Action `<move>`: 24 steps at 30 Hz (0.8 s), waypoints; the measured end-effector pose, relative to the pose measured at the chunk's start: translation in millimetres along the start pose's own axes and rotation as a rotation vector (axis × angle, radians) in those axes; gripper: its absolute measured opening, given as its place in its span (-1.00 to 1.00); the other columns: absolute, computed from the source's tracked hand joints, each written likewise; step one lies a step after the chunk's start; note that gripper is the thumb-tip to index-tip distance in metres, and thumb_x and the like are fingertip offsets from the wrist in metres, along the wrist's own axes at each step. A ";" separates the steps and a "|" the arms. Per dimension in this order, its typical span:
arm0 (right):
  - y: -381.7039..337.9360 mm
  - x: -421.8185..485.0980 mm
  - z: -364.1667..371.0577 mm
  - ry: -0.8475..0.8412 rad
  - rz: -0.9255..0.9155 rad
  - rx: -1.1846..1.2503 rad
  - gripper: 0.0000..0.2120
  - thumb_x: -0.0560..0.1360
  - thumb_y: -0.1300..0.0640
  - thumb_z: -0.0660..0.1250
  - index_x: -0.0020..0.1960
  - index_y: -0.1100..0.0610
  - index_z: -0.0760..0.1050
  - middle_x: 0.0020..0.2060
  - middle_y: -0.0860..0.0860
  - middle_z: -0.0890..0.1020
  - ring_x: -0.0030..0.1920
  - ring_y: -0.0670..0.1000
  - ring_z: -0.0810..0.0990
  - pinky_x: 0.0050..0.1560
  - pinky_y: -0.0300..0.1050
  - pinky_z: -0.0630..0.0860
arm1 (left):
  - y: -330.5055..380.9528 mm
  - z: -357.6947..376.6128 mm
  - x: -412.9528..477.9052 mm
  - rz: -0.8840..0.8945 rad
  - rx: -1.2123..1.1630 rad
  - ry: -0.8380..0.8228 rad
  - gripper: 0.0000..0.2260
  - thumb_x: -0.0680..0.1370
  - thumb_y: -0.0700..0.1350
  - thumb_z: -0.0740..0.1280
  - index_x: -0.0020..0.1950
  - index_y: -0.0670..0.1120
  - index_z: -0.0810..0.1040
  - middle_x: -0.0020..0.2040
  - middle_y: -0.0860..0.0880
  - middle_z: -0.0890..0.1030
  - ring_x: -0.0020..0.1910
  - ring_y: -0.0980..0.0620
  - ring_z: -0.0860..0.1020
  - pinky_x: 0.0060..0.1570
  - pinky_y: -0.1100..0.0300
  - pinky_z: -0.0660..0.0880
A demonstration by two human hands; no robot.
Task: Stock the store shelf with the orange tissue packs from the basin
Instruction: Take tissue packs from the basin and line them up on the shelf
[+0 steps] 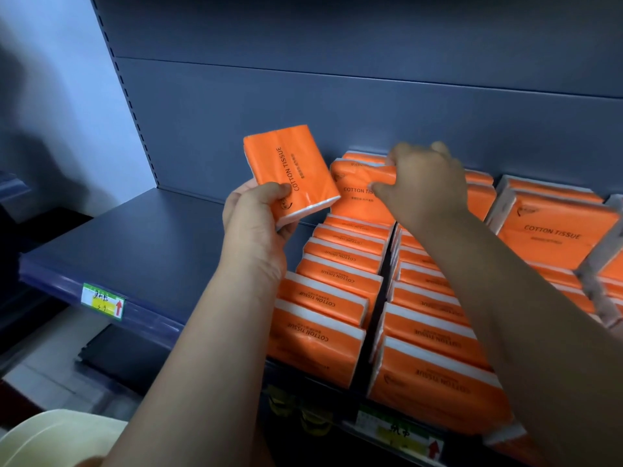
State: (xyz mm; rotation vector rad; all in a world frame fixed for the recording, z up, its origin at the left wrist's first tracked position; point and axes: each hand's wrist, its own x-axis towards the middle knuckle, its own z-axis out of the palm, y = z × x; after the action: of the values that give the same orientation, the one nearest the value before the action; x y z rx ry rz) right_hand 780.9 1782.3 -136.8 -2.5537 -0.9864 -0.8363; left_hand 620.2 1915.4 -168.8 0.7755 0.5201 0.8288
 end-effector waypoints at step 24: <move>-10.3 -1.1 -45.2 -0.236 -0.120 0.506 -0.62 0.40 0.04 0.57 0.15 -0.02 0.53 -0.25 -0.10 0.65 -0.22 -0.14 0.60 -0.14 -0.13 0.51 | -3.9 4.8 8.7 0.341 0.445 -0.144 -0.54 0.50 -0.36 0.48 0.34 -0.02 0.59 0.20 -0.02 0.63 0.04 0.23 0.65 -0.02 0.35 0.56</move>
State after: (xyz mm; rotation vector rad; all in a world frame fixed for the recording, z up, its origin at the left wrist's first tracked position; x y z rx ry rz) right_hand 754.4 1769.2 -101.1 -2.1972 -1.2444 -0.2603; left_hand 630.3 1918.9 -169.9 1.3507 0.4539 0.9752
